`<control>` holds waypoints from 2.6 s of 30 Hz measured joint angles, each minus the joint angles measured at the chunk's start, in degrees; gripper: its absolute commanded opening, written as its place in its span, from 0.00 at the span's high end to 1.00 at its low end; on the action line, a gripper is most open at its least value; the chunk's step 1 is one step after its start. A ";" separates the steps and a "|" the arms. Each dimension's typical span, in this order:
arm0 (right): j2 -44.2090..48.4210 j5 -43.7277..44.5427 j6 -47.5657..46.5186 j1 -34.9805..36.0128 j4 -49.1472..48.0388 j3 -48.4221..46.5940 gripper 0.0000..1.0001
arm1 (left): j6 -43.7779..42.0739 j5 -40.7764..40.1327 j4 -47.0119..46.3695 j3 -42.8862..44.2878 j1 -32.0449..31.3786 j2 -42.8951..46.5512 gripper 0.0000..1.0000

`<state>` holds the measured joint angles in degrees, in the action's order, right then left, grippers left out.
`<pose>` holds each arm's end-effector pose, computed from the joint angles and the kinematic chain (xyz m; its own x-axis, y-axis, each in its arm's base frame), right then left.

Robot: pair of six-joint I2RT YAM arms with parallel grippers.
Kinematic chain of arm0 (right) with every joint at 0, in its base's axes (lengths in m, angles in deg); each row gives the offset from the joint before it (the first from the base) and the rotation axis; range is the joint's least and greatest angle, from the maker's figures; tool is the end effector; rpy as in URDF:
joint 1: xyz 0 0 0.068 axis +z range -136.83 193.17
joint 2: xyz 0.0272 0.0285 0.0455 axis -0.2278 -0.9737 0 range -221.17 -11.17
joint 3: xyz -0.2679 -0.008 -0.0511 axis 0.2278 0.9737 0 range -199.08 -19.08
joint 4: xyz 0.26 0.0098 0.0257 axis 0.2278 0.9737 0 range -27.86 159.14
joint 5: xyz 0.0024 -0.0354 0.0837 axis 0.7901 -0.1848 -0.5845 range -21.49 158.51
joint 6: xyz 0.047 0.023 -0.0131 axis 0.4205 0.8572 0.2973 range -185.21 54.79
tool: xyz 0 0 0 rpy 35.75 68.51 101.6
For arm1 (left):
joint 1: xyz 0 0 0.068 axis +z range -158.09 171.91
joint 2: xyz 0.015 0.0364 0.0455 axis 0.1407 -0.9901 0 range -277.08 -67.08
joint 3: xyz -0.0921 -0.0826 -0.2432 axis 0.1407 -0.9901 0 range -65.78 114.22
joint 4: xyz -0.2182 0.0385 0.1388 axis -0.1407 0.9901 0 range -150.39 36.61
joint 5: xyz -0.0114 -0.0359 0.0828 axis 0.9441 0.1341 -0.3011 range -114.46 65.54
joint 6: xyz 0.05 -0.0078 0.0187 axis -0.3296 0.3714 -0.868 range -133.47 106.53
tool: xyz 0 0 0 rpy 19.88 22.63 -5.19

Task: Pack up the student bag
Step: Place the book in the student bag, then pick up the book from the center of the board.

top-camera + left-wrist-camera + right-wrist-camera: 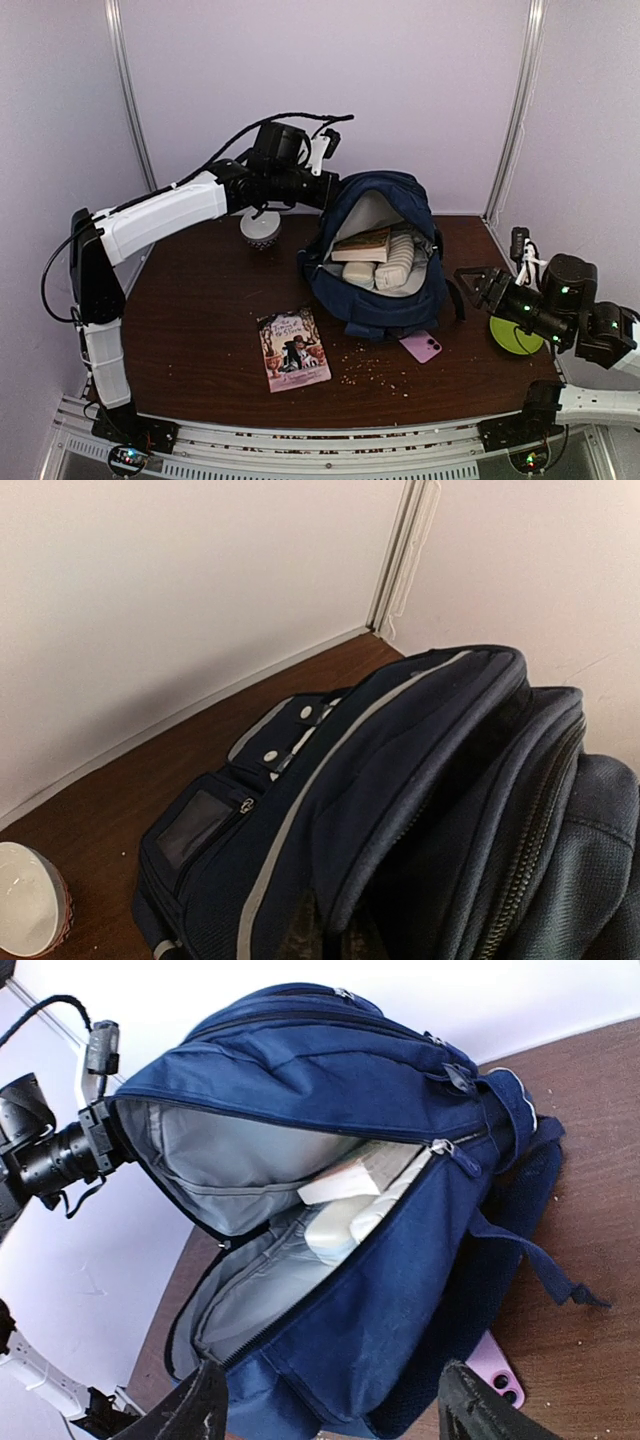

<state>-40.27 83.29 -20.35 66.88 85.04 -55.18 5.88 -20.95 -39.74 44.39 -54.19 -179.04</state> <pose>0.0839 0.0989 0.3016 -0.5622 0.3867 -0.7310 -0.3351 0.7016 0.6288 0.3220 -0.3378 0.3688 -0.5010 0.0437 -0.8644 0.6280 0.7056 -0.3283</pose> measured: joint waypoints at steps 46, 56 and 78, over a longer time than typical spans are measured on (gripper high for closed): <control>-25.92 -7.85 3.80 18.40 -17.68 6.62 0.34 | 32.81 -13.27 -4.04 -72.35 -7.63 40.96 0.07; -53.02 -11.58 3.13 22.93 -22.67 -9.07 0.36 | 38.49 -9.25 -15.08 -77.79 -7.63 38.25 0.21; -71.78 -12.85 9.16 17.77 -19.54 -19.15 0.34 | 40.35 -7.78 -26.71 -83.89 -7.63 34.88 0.43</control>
<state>-112.05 70.44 -11.19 84.65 65.50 -74.33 46.23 -28.73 -66.45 -39.50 -61.82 -144.16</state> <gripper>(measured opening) 0.660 0.576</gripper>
